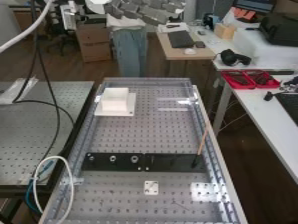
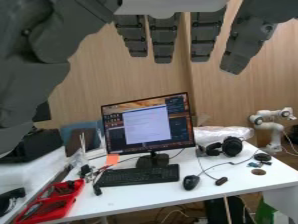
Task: Grab the bearing and place it in the white container
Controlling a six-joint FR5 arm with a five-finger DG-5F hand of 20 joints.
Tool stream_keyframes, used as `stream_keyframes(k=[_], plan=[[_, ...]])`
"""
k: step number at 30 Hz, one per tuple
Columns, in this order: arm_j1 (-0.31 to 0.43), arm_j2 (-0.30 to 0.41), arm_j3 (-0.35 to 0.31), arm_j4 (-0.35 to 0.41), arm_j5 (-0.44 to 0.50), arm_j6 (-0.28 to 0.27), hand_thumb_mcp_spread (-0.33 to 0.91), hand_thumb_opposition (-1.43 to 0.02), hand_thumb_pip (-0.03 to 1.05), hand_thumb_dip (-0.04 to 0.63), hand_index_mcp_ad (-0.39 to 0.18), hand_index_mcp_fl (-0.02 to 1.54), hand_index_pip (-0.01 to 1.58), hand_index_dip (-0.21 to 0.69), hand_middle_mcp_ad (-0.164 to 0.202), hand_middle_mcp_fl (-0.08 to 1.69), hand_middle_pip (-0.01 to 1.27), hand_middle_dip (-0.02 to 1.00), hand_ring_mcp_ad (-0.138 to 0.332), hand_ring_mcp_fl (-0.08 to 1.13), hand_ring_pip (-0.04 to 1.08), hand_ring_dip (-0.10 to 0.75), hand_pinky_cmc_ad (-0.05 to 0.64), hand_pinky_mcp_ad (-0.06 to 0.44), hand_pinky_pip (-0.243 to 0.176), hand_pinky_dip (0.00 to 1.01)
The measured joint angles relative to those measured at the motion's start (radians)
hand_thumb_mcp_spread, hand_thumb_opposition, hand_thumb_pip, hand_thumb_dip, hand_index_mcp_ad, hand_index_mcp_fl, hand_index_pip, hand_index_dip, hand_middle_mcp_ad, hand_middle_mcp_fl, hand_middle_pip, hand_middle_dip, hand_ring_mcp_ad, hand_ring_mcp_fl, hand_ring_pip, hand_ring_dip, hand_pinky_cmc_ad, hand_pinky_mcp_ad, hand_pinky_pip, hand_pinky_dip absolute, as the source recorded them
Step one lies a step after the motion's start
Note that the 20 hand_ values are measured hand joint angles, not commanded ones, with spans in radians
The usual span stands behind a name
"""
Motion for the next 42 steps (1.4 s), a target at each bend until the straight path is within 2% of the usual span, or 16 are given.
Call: stream_keyframes(k=[9, 28, 32, 36, 42], plan=[[0.008, 0.004, -0.034, 0.028, 0.026, -0.001, 0.31, -0.69, 0.29, 0.023, -0.04, 0.02, 0.08, 0.0, 0.091, 0.0, 0.14, 0.09, 0.202, 0.0, 0.1, 0.028, 0.415, 0.293, -0.091, 0.18], [0.006, 0.001, -0.123, 0.107, 0.081, 0.01, 0.38, -0.7, 0.29, 0.051, -0.08, 0.04, 0.1, 0.0, 0.089, 0.0, 0.14, 0.1, 0.202, 0.0, 0.09, 0.028, 0.412, 0.293, -0.089, 0.17], [0.01, 0.0, -0.164, 0.148, 0.104, 0.011, 0.39, -0.7, 0.31, 0.051, -0.087, 0.05, 0.1, 0.0, 0.089, 0.0, 0.14, 0.09, 0.202, 0.0, 0.1, 0.028, 0.415, 0.293, -0.093, 0.18], [0.02, -0.002, -0.218, 0.217, 0.134, 0.012, 0.39, -0.71, 0.32, 0.082, -0.096, 0.06, 0.1, 0.0, 0.089, 0.0, 0.14, 0.1, 0.202, 0.0, 0.09, 0.028, 0.415, 0.291, -0.089, 0.17], [0.033, -0.016, -0.287, 0.311, 0.202, 0.018, 0.4, -0.71, 0.37, 0.099, -0.105, 0.17, 0.12, 0.031, 0.089, 0.0, 0.14, 0.11, 0.208, 0.0, 0.09, 0.028, 0.415, 0.293, -0.089, 0.17]])
